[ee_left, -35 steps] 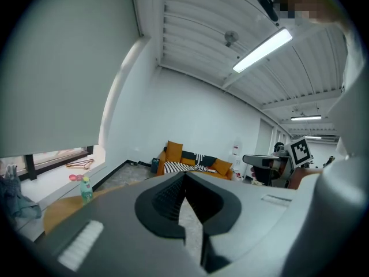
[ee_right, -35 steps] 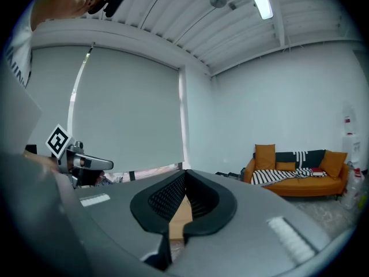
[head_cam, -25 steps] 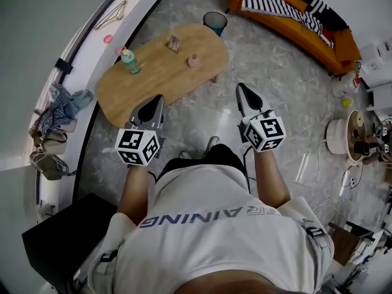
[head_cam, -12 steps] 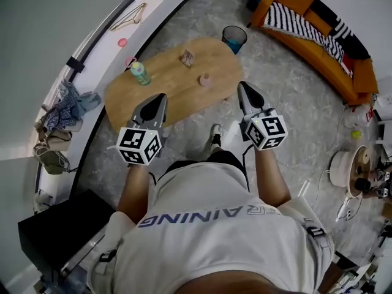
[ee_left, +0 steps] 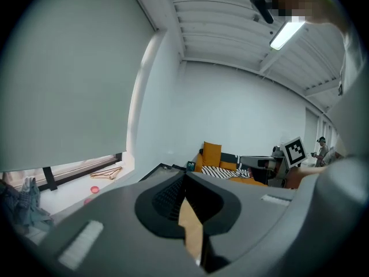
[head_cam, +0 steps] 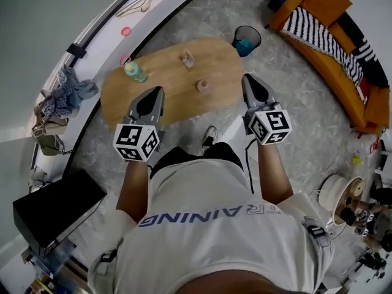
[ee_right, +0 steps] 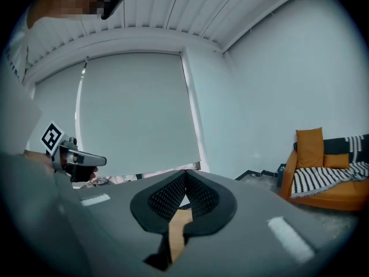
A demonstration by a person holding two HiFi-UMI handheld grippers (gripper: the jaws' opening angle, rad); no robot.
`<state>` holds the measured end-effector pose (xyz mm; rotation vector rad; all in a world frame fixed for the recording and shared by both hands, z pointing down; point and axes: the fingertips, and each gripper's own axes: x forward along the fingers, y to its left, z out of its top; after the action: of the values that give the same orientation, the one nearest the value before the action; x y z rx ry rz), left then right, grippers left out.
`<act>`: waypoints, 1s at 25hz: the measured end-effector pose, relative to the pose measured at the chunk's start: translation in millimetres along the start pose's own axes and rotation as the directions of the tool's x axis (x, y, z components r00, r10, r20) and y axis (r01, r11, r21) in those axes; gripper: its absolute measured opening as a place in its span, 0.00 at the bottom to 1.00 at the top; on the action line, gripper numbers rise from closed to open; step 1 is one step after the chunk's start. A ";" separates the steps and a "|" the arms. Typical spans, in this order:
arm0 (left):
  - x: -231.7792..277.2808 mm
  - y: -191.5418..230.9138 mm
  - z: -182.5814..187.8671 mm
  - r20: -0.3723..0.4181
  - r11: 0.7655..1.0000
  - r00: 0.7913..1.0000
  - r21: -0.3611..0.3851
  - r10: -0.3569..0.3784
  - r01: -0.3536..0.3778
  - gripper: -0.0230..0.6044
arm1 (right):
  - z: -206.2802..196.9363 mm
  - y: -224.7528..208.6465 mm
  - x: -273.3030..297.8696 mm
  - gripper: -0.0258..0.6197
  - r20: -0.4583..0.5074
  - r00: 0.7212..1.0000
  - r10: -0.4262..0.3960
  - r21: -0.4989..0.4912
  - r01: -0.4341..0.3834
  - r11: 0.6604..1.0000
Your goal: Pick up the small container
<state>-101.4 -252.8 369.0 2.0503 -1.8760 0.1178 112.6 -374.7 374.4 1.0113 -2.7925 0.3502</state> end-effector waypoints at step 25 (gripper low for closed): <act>70.1 87.2 -87.4 -0.160 0.990 0.987 -0.136 0.023 -0.045 0.04 | -167.7 -10.7 115.4 0.76 -0.328 0.944 0.022 0.018 -0.017 1.000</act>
<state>-163.0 -296.5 489.2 1.8599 -1.7715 0.1488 42.0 -408.1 562.7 0.8392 -2.5035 0.4936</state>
